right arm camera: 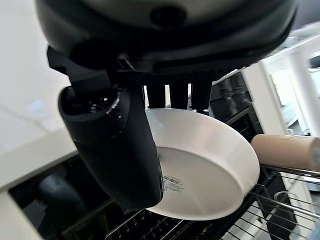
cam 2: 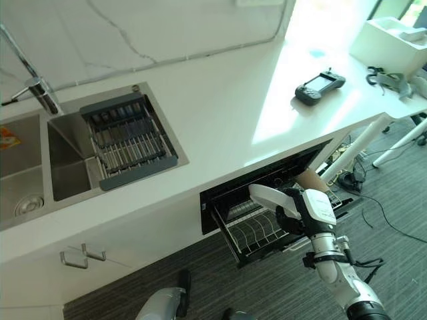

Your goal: Place the dishes in the dishwasher.

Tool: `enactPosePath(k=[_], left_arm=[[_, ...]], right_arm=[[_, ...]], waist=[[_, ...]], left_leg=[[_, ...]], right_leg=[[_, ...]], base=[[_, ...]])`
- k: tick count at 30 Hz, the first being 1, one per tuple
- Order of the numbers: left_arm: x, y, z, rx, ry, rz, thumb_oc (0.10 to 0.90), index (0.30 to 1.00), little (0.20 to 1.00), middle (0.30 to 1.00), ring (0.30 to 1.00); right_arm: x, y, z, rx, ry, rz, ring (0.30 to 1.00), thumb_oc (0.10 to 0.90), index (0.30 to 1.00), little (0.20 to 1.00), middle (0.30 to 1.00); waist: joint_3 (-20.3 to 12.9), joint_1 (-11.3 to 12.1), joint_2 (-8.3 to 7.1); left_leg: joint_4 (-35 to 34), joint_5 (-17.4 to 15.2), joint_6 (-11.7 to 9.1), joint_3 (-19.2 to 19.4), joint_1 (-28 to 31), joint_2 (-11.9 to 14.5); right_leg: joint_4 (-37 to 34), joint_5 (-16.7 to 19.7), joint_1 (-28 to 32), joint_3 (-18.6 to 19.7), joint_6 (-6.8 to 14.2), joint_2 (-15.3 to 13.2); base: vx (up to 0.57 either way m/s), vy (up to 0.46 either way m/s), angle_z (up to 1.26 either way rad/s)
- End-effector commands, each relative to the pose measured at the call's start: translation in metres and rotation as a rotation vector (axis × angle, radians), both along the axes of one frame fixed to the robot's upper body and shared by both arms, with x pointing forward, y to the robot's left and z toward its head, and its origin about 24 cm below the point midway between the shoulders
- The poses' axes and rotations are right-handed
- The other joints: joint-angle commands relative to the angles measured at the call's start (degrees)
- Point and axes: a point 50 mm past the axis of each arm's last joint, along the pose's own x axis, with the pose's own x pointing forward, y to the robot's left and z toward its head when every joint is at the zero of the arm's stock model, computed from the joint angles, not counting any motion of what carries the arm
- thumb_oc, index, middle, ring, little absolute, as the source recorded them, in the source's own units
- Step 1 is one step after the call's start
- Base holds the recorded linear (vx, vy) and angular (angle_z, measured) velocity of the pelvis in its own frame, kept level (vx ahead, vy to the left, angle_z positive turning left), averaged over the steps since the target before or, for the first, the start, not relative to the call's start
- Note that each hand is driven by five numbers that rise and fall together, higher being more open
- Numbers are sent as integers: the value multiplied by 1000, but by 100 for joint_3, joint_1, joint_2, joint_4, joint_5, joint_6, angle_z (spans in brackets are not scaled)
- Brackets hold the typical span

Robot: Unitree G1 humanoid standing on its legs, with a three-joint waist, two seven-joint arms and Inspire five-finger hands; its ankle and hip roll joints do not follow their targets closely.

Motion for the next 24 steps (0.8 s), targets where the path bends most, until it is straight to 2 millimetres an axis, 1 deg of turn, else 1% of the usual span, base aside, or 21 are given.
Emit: enactPosePath(k=[1,3,4,6,8,10,11,13,15,20,21,22,23,24], left_arm=[[2,9,4,33,10,-81,800,900,900,900,900],[18,14,8,29,-27,-102,800,900,900,900,900],[24,14,10,20,-48,-112,800,900,900,900,900],[32,15,13,12,-76,-133,800,900,900,900,900],[48,16,17,5,-131,-144,800,900,900,900,900],[58,16,20,1,-156,-146,800,900,900,900,900],[70,14,24,-6,-190,-151,800,900,900,900,900],[80,11,27,-21,-232,-152,800,900,900,900,900],[98,7,33,-34,-293,-171,800,900,900,900,900],[118,-1,41,-52,-358,-190,800,900,900,900,900],[125,-4,44,-58,-379,-184,800,900,900,900,900],[127,-5,44,-60,-383,-184,800,900,900,900,900],[129,-7,45,-64,-391,-185,800,900,900,900,900],[132,-10,45,-69,-395,-184,800,900,900,900,900]], right_arm=[[19,16,60,-77,-328,153,300,400,300,300,300],[31,21,78,-173,-380,194,300,400,300,300,300],[36,23,83,-187,-399,197,300,400,300,300,300],[42,23,92,-169,-439,179,300,400,300,300,300],[55,22,112,-109,-509,116,300,400,300,300,300],[61,20,122,-102,-540,99,300,400,300,300,300],[68,18,132,-104,-576,75,300,400,300,300,300],[74,15,142,-84,-597,33,300,400,300,300,300],[84,9,157,-44,-628,-38,300,400,300,300,300],[96,7,171,-30,-637,-117,300,400,300,300,300],[100,5,176,-21,-643,-154,300,400,300,300,300],[100,3,176,-8,-645,-173,300,400,300,300,300],[101,-5,176,84,-662,-256,300,400,300,300,300],[100,-10,175,136,-681,-322,300,400,300,300,300]], waist=[[-228,-6,62],[-47,82,74],[25,118,75],[132,174,66],[355,220,52],[462,229,69],[619,248,94],[769,267,108],[976,304,127],[1224,338,191],[1303,345,209],[1315,346,216],[1315,345,242],[1315,333,274]], left_leg=[[498,-1576,-250,-434,253,130],[498,-1501,-224,-519,70,109],[498,-1483,-208,-551,13,92],[498,-1458,-184,-593,-65,63],[498,-1410,-155,-641,-223,45],[498,-1376,-142,-657,-331,40],[498,-1328,-125,-676,-471,27],[498,-1288,-109,-689,-586,9],[498,-1219,-78,-707,-792,-15],[498,-1117,-53,-719,-1023,-13],[498,-1082,-53,-702,-1103,0],[498,-1072,-54,-699,-1126,4],[498,-1043,-52,-697,-1215,10],[498,-1026,-57,-688,-1282,18]], right_leg=[[56,-245,-324,-28,61,-93],[56,-185,-480,-34,55,-90],[56,-160,-536,-29,60,-84],[56,-118,-617,-15,68,-72],[56,-47,-783,36,71,-43],[56,-12,-900,67,60,-24],[56,42,-1056,101,51,3],[56,99,-1188,126,53,19],[56,190,-1414,156,54,41],[56,321,-1665,156,46,66],[56,360,-1745,142,40,68],[56,371,-1769,135,38,68],[56,406,-1863,112,28,67],[56,424,-1939,96,23,62]], base=[[-16,-22,5],[-116,-36,15],[-118,-37,15],[-38,-29,5],[-65,-10,4],[-102,24,2],[-96,36,3],[-75,38,1],[-75,45,-4],[-47,47,-6],[-37,54,-3],[-28,65,-4],[-10,63,-2],[-8,57,-1]])
